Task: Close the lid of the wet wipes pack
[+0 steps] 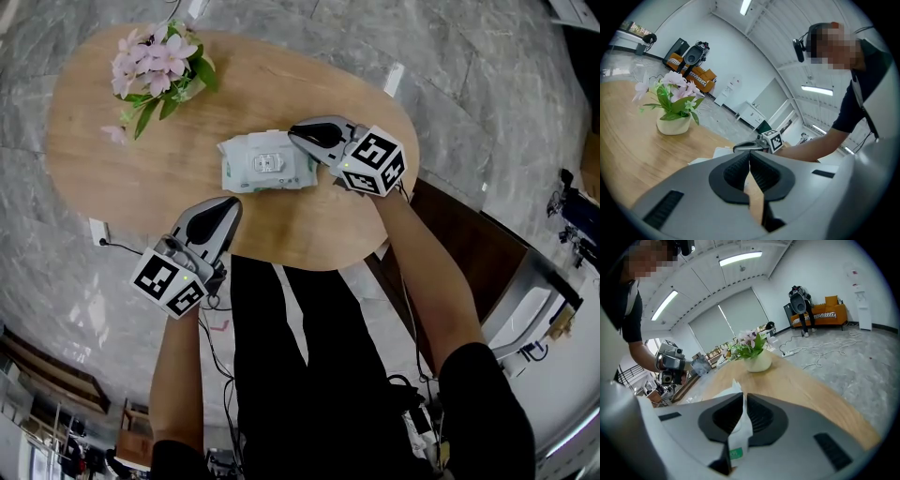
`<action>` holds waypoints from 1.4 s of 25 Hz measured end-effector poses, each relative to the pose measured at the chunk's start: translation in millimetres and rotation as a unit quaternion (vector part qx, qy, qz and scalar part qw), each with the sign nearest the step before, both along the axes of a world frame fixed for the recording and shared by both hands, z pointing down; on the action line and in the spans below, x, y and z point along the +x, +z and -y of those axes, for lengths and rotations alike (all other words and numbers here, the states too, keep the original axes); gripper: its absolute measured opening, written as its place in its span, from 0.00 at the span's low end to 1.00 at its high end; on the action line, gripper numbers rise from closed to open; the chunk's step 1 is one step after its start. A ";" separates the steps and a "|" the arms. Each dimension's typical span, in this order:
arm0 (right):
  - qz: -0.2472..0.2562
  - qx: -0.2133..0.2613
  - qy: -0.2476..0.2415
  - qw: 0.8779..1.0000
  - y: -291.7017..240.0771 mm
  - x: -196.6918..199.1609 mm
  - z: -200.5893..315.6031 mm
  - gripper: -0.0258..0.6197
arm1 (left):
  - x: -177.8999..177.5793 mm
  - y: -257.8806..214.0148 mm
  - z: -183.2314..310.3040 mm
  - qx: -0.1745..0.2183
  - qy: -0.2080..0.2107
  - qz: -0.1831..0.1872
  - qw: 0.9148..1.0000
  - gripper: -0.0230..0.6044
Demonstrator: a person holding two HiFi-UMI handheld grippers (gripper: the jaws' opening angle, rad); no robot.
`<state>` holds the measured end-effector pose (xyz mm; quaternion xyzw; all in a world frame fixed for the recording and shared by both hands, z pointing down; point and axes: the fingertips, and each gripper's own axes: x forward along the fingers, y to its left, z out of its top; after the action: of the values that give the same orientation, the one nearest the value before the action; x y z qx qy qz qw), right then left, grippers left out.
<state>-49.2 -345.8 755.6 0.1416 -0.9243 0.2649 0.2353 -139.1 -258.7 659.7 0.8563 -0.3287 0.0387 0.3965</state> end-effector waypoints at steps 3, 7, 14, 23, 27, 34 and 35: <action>-0.001 0.000 -0.003 1.000 -1.1 0.3 -1.5 0.09 | -0.9 0.6 -0.8 -0.002 -0.001 0.000 1.000 0.06; -0.004 0.006 -0.019 1.000 -5.0 -0.8 -7.1 0.09 | -1.7 0.4 -0.9 -0.004 -0.002 -0.001 1.000 0.06; -0.014 0.016 -0.047 0.999 -9.3 0.0 -24.0 0.09 | 0.0 0.0 -2.6 -0.010 -0.001 -0.003 1.000 0.06; -0.030 0.038 -0.070 0.996 -9.6 -0.5 -46.7 0.10 | 2.4 -0.4 -4.9 -0.014 0.001 -0.006 1.000 0.06; -0.044 0.062 -0.081 0.994 -6.9 0.0 -55.7 0.10 | 5.5 1.8 -7.8 -0.018 0.003 -0.008 1.000 0.06; -0.060 0.060 -0.093 0.992 2.3 -2.8 -73.2 0.12 | 7.3 5.9 -11.5 -0.022 0.005 -0.008 1.000 0.06; -0.061 0.058 -0.095 0.992 3.9 -3.1 -75.0 0.12 | 7.2 6.5 -11.8 -0.023 0.005 -0.008 1.000 0.06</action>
<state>-52.3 -270.8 759.5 0.0829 -0.9312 0.1781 0.3070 -131.8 -246.9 666.3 0.8489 -0.3204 0.0411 0.4183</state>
